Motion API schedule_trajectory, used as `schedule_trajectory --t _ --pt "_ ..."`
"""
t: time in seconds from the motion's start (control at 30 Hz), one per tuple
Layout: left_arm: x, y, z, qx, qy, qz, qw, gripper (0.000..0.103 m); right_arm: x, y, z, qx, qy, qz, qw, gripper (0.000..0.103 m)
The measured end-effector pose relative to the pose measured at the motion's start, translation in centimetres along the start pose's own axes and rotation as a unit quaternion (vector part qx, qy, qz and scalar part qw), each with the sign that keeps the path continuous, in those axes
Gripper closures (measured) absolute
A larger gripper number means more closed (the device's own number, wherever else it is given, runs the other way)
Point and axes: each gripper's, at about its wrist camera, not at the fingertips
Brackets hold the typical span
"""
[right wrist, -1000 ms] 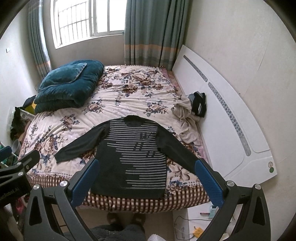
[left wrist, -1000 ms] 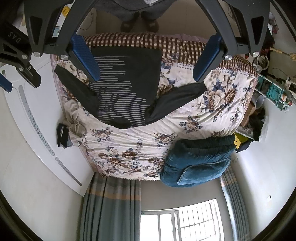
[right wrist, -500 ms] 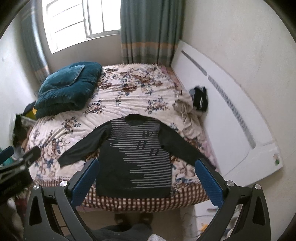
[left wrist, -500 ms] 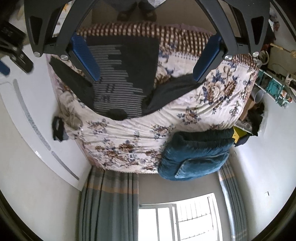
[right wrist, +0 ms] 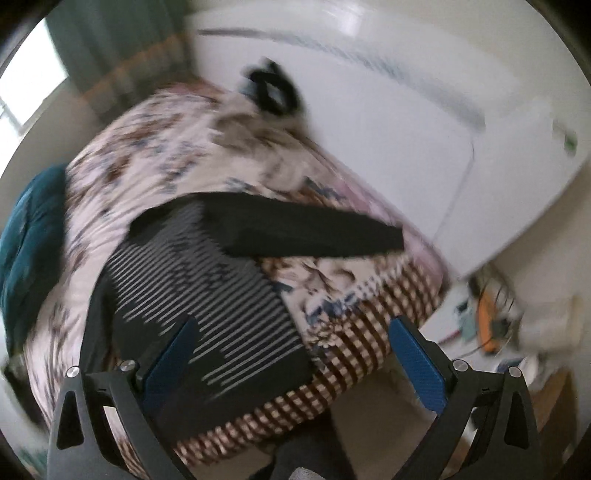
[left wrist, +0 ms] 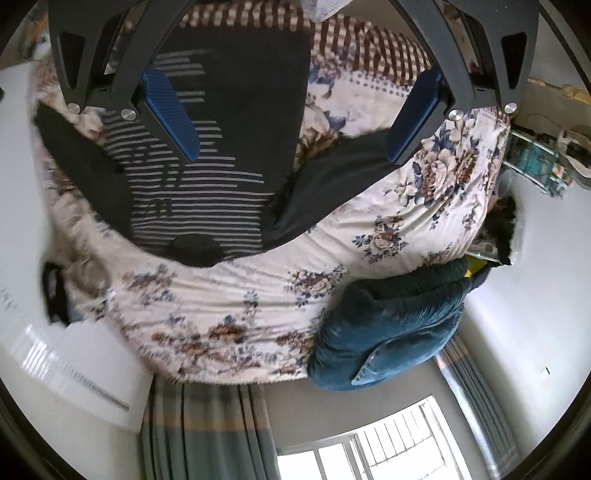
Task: Fold small clothes
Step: 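Grasp the sweater sleeve cuff with the right gripper and lift it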
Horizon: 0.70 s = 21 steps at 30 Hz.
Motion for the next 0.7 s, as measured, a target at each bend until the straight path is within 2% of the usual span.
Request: schedule_trajectory --t 0.1,0.17,0.23,0.3,0.43,0.53,0.6,0.7 --pt "-3.8 -5.1 1.4 0.026 -0.004 0.032 0.9992 0.0 -5.7 -8.2 5.0 0.032 -0.075 0.035 0.996 0.011" --pt "-6.5 -9.1 2.0 0.052 -0.01 0.031 0.9981 0.0 -9.4 -14.0 8.1 0.058 -0.125 0.047 0.989 0.02" --pt "-8.8 -13.1 2.3 0.078 -0.016 0.042 0.9959 0.0 -12.3 -19.5 10.6 0.086 -0.179 0.062 0.978 0.023" --pt "-10.5 -16.5 2.2 0.102 -0.023 0.039 0.9937 0.0 -15.7 -24.0 12.4 0.095 -0.238 0.083 0.963 0.024" --pt "-13.3 -23.7 1.5 0.155 -0.022 0.034 0.9871 0.0 -20.8 -30.6 15.3 0.081 -0.318 0.077 0.942 0.025" --pt "-14.5 -28.1 1.0 0.18 -0.017 0.034 0.983 0.0 -23.4 -35.0 17.2 0.08 -0.351 0.075 0.93 0.035" --pt "-15.1 -30.5 0.6 0.187 -0.019 0.036 0.9815 0.0 -24.6 -37.2 18.0 0.071 -0.373 0.082 0.922 0.038" --pt "-16.5 -33.9 0.2 0.205 -0.026 0.033 0.9779 0.0 -25.1 -38.4 18.9 0.031 -0.393 0.089 0.915 0.048"
Point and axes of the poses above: each gripper's, at about its wrist camera, not at the fingertips, and y roughly against the way its jaws point, x to its left, z to its top, and after that the axes turned 15 degrees about x, right-handed
